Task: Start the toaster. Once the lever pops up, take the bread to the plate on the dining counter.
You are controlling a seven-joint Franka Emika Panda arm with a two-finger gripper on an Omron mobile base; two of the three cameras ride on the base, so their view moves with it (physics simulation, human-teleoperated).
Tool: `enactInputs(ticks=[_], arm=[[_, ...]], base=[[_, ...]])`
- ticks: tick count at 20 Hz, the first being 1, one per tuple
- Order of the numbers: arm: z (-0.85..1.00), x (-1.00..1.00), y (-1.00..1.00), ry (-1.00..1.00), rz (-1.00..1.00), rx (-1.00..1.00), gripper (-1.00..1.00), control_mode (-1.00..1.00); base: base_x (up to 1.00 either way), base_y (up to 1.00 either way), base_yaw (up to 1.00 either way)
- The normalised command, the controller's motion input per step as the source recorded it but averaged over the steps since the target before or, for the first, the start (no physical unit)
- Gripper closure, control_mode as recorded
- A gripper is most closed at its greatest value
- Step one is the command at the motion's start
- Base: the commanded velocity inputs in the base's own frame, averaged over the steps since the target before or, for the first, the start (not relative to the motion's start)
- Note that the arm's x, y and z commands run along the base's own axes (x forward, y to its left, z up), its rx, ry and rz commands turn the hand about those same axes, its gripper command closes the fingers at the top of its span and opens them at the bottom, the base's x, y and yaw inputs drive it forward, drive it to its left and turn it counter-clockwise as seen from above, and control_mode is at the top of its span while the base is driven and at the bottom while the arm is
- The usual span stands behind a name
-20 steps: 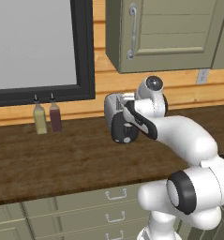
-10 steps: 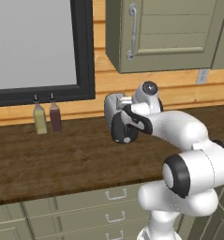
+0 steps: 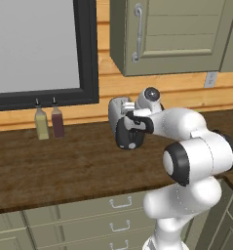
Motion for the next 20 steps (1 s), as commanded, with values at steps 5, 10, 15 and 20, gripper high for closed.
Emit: enactInputs(ticks=[5, 10, 15, 20], arm=[[-0.11, 0.39, 0.00, 0.00, 0.00, 0.00, -1.00, -1.00], [-0.13, 0.38, 0.00, 0.00, 0.00, 0.00, -1.00, -1.00], [-0.16, 0.31, 0.00, 0.00, 0.00, 0.00, -1.00, -1.00], [-0.14, 0.32, 0.00, 0.00, 0.00, 0.00, -1.00, -1.00]], base=[[0.00, 0.00, 0.00], [0.00, 0.00, 0.00], [0.00, 0.00, 0.00], [0.00, 0.00, 0.00]])
